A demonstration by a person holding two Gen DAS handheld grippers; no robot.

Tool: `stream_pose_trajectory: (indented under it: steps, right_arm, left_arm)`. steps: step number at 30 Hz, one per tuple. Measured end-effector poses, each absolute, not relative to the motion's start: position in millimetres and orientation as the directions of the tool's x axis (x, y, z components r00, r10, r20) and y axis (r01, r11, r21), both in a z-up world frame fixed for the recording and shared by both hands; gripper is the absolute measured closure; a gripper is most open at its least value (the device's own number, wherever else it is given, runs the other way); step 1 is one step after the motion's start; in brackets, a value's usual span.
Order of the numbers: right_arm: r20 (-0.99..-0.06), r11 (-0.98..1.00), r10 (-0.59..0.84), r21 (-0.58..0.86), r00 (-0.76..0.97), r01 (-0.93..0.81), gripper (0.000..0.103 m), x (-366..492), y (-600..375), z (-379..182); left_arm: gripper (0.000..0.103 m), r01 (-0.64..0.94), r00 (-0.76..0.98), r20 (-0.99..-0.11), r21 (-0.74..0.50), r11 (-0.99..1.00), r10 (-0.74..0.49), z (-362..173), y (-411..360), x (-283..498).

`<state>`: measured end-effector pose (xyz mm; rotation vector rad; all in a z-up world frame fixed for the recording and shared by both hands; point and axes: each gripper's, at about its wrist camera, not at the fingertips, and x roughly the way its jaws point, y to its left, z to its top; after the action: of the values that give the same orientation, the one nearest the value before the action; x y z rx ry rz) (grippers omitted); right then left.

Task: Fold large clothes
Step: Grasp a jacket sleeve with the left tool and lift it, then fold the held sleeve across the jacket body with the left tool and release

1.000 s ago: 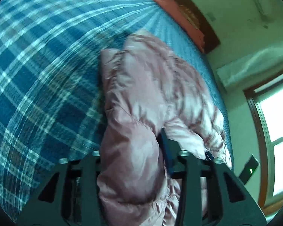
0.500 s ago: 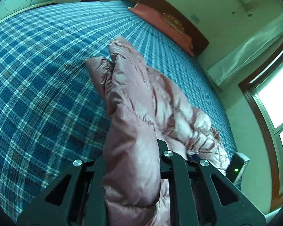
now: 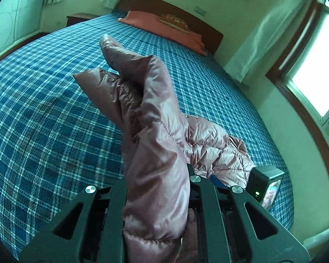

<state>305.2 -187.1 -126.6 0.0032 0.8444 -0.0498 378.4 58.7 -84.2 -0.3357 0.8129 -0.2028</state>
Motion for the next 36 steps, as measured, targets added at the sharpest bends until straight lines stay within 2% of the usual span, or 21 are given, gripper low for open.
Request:
stream_pose_trajectory:
  steps: [15, 27, 36]
  right_arm:
    - [-0.708, 0.981, -0.129, 0.010, 0.694, 0.193, 0.064, 263, -271, -105]
    - [-0.727, 0.942, -0.256, -0.040, 0.637, 0.333, 0.064, 222, -329, -113]
    - [-0.776, 0.950, -0.203, -0.009, 0.597, 0.312, 0.064, 223, -341, -145]
  left_arm:
    - [0.090, 0.095, 0.661, -0.704, -0.264, 0.960, -0.260, -77, -8, 378]
    - [0.090, 0.211, 0.640, -0.704, -0.225, 0.951, -0.308, -74, -78, 376]
    - [0.090, 0.288, 0.555, -0.756, -0.217, 0.933, -0.347, -114, -140, 384]
